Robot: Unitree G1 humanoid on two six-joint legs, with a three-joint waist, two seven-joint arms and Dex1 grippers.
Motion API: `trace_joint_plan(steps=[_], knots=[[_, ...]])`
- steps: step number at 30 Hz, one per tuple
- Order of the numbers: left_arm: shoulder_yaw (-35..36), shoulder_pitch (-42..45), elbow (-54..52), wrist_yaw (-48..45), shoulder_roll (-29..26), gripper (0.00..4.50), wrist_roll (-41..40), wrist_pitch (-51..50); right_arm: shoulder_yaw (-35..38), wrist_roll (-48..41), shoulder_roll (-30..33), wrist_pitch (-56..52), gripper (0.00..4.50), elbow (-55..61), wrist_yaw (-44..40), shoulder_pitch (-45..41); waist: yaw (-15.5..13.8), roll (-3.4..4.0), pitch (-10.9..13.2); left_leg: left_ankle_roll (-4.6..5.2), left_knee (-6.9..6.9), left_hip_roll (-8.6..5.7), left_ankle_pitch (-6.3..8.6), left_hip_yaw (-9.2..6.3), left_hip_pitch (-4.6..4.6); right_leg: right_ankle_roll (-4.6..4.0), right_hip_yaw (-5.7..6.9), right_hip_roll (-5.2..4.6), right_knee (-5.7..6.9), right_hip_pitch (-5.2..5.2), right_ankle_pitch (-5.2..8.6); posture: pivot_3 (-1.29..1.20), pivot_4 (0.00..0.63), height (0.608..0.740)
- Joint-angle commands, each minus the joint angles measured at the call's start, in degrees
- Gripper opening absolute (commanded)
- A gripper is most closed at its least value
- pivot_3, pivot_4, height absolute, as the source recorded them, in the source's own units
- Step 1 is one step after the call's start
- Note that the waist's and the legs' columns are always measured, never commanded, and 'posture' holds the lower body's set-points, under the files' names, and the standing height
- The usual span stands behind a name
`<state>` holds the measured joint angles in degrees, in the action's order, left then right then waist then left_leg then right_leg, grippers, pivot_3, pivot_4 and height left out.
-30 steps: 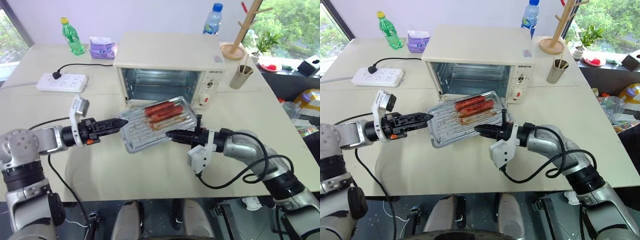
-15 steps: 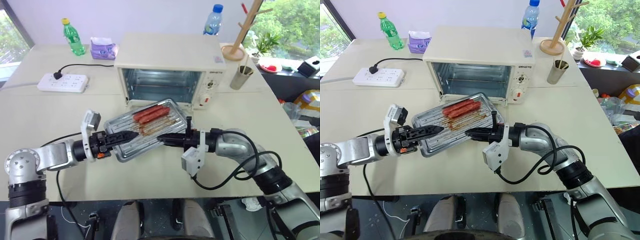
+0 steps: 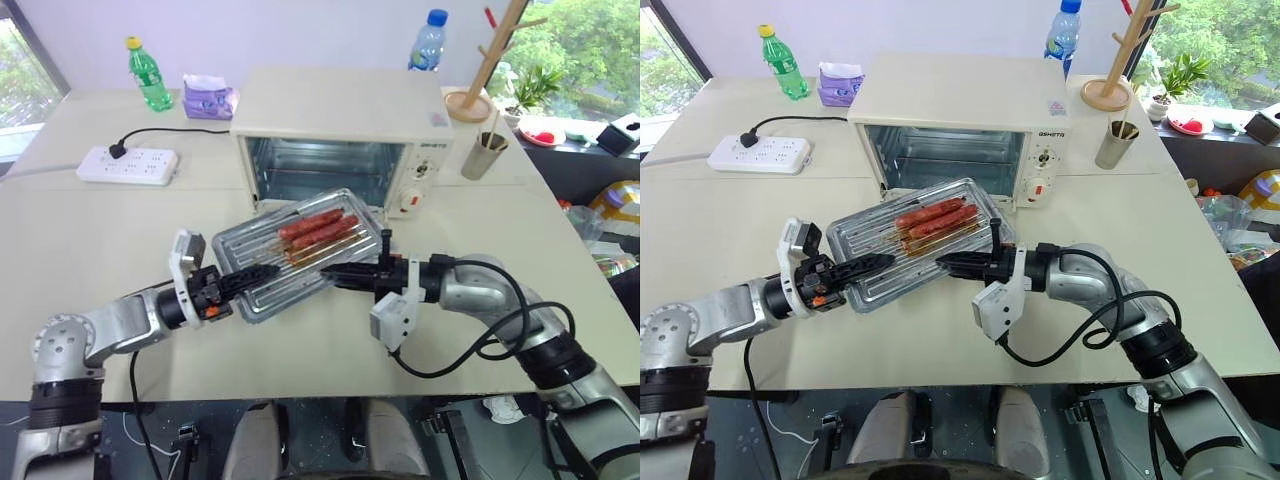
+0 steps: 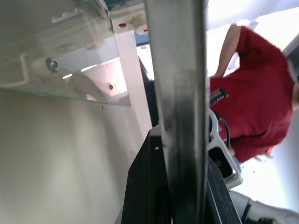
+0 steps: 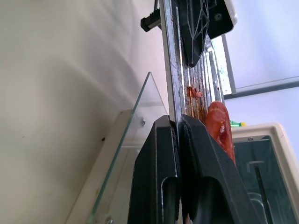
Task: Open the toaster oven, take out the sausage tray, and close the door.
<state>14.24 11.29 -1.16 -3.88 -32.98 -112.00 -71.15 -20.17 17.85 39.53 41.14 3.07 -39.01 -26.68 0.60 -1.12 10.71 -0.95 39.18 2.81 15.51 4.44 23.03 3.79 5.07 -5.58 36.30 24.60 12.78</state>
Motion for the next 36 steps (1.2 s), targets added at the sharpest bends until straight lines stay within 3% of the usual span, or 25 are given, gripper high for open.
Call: trace_joint_plan(steps=[1,5,12,19,26,31,36], knots=[[1.99,-1.36,-2.24,1.2,1.1,0.0,-1.0,1.36,2.67,-3.23,1.41,-1.86,0.72,3.11,-1.03,0.71,-0.04,0.0,0.0,0.0,0.0,0.0,0.0,0.0,0.0,0.0,0.0,0.0,0.0,0.0,0.0,0.0,0.15,0.722],[3.23,-2.99,-3.62,2.63,3.39,0.0,-1.0,2.82,3.33,-5.07,2.88,-3.88,2.56,4.74,-2.68,1.99,-0.05,0.0,0.0,0.09,0.0,0.0,0.05,0.0,0.0,0.0,0.0,0.0,-0.02,0.0,0.0,0.0,0.15,0.722],[7.38,-8.64,-8.59,3.45,5.91,0.0,-1.0,5.64,9.76,-24.27,8.23,-20.44,2.56,13.04,-10.12,9.35,-0.15,0.0,0.0,0.26,-0.02,0.01,0.15,-0.01,0.01,-0.01,0.0,0.0,-0.07,-0.02,0.01,0.0,0.15,0.722],[13.68,-17.48,-16.38,3.3,8.75,0.0,-1.0,11.03,18.48,-34.37,11.97,-36.33,2.56,12.37,-13.44,15.48,-0.25,0.0,0.0,0.34,-0.02,0.02,0.2,-0.01,0.01,-0.24,0.01,-0.01,-0.15,-0.03,0.14,0.0,0.15,0.722],[19.07,-29.08,-27.44,6.63,15.64,0.0,-1.0,22.66,20.31,-34.58,9.24,-44.12,2.56,0.89,-13.65,13.61,-0.18,0.0,-0.01,0.38,-0.02,0.03,0.23,0.03,0.04,-0.35,-0.01,-0.03,-0.25,-0.03,0.2,0.0,0.15,0.722],[24.61,-38.81,-33.38,6.49,20.18,0.0,-1.0,31.37,18.84,-32.48,5.95,-43.02,2.56,-7.2,-14.67,10.99,-0.06,0.0,0.0,0.39,-0.02,0.03,0.24,0.02,0.06,-0.41,0.0,0.0,-0.27,-0.01,0.23,0.0,0.15,0.722],[27.94,-42.17,-33.79,6.35,23.26,0.0,-1.0,37.18,17.64,-29.67,2.55,-40.85,2.56,-13.81,-14.78,8.33,0.24,0.05,-0.03,0.48,-0.02,0.01,0.31,0.11,0.1,-0.41,-0.01,-0.02,-0.41,0.0,0.21,0.0,0.15,0.722]])
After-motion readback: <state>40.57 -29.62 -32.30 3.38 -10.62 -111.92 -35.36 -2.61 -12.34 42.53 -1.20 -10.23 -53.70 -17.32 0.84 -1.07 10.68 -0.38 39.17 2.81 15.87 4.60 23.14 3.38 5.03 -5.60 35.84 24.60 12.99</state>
